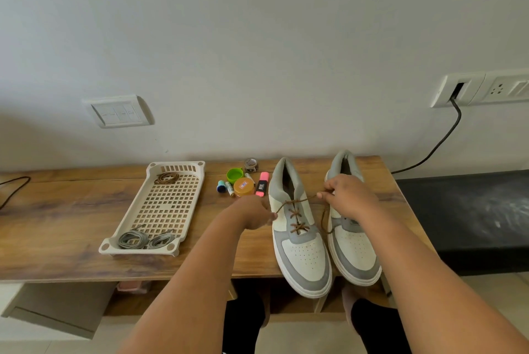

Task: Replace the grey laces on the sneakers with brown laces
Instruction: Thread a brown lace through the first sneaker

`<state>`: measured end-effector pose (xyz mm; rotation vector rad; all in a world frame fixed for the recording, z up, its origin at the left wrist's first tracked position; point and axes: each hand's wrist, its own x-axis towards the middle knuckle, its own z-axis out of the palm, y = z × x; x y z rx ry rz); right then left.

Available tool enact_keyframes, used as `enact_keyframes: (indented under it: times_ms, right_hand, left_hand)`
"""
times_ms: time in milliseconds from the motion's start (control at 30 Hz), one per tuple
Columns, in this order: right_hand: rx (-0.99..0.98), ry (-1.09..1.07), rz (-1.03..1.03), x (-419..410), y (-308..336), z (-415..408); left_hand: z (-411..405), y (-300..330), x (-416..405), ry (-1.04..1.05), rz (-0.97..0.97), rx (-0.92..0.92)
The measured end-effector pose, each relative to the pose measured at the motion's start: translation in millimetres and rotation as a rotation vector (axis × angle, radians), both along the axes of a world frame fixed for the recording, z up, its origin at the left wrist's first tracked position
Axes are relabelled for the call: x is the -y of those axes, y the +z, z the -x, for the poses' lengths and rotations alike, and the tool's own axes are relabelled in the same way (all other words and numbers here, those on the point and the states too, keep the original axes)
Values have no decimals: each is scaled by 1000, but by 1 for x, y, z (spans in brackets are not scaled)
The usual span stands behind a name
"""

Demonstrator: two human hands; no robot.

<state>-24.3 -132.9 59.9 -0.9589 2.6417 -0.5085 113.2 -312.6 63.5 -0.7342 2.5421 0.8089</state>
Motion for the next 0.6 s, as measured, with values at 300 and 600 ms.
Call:
enact_keyframes:
  times_ms: [300, 600]
  right_hand:
    - [44, 101, 142, 21, -9, -23]
    - [181, 68, 168, 24, -15, -25]
  left_hand:
    - [10, -15, -11, -5, 72, -278]
    - [11, -17, -11, 65, 39, -368]
